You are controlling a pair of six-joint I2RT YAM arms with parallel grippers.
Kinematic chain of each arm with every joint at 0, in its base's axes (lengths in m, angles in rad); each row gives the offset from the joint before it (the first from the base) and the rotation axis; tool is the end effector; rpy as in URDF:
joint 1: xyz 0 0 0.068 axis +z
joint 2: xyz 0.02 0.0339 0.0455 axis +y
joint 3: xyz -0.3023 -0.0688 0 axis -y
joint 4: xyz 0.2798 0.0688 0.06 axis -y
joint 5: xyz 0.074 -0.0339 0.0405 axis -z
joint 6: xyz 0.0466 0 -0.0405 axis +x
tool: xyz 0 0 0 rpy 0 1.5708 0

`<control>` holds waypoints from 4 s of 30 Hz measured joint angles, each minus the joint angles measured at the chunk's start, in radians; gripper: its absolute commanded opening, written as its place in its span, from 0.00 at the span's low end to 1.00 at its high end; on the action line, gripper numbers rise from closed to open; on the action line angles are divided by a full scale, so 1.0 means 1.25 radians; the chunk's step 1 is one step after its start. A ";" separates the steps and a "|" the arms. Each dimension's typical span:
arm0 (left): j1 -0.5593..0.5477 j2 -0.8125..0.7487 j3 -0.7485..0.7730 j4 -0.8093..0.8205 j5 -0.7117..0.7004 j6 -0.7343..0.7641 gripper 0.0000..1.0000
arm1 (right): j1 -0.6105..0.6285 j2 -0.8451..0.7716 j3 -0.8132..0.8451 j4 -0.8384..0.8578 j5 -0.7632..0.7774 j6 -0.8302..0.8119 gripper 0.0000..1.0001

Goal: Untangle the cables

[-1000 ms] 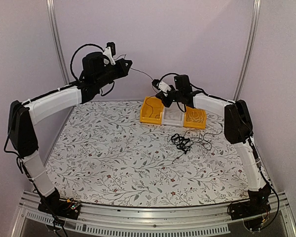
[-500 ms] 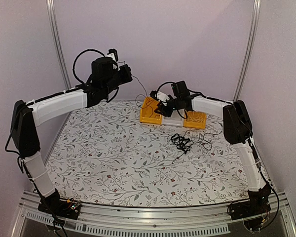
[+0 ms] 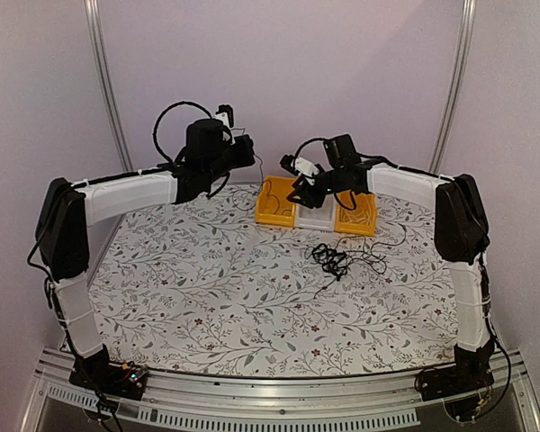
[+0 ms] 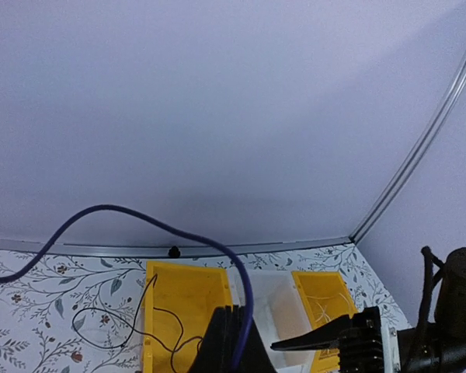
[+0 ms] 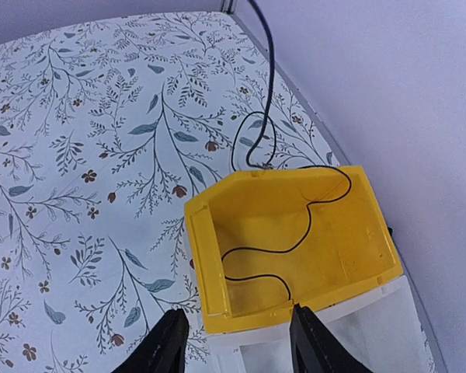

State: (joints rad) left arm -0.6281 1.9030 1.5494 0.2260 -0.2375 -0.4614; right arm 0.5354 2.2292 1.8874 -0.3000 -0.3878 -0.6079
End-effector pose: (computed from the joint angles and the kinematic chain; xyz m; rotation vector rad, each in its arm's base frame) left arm 0.4273 -0.2968 0.3435 -0.0368 1.7322 -0.6099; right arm 0.4920 0.3123 0.2452 -1.3558 1.7123 0.3871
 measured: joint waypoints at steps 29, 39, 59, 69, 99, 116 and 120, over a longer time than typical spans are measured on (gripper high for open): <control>-0.034 -0.028 0.054 0.021 0.016 0.021 0.00 | 0.032 0.077 0.219 0.084 -0.074 0.187 0.32; -0.034 -0.034 0.054 0.018 0.021 0.017 0.00 | 0.032 0.077 0.250 0.132 -0.049 0.201 0.21; -0.040 -0.280 -0.200 -0.022 -0.009 0.025 0.58 | 0.021 0.029 0.303 0.199 -0.029 0.173 0.00; -0.049 -0.634 -0.539 -0.127 -0.121 -0.117 0.54 | -0.028 0.007 0.265 0.216 0.002 0.147 0.00; -0.053 -0.771 -0.616 -0.339 -0.185 -0.260 0.48 | -0.050 0.144 0.202 0.188 0.099 0.060 0.00; -0.054 -0.810 -0.642 -0.341 -0.193 -0.276 0.47 | -0.112 0.116 0.147 0.176 0.159 -0.026 0.00; -0.054 -0.814 -0.644 -0.348 -0.193 -0.284 0.47 | -0.086 0.119 0.167 0.157 0.158 -0.048 0.00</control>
State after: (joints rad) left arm -0.6960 0.8860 0.7441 -0.2089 -0.4793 -0.8158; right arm 0.4278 2.3783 2.0960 -0.1043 -0.1898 -0.6682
